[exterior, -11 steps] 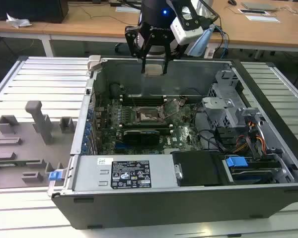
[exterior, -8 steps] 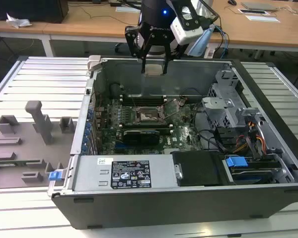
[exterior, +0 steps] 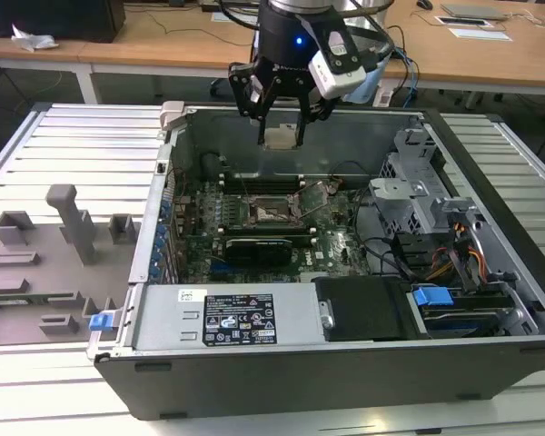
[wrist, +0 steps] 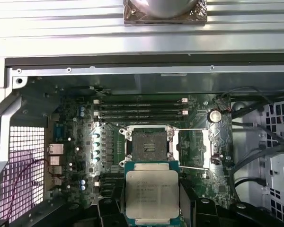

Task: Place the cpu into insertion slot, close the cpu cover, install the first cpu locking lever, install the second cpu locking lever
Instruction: 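Place the cpu into insertion slot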

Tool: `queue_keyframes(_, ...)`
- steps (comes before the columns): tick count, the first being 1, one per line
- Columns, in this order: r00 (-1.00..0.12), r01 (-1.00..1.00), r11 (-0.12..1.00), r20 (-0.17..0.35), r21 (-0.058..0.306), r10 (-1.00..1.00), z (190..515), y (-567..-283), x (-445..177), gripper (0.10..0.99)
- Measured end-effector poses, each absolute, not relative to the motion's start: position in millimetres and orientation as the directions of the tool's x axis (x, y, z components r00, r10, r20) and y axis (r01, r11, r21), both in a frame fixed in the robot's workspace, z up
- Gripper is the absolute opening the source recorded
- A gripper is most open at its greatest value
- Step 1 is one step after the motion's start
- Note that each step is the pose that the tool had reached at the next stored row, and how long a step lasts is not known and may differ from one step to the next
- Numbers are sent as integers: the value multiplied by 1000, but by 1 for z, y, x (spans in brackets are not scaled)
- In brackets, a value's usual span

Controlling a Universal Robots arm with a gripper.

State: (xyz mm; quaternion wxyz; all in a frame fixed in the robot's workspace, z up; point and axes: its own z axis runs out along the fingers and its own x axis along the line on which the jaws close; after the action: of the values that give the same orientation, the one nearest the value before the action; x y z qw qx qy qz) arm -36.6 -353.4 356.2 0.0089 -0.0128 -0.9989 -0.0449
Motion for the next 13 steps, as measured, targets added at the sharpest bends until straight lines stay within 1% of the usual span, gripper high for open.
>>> queue_keyframes(13, -1000, 26, 996, 19, 89, 25, 318, -350, -34, 541)
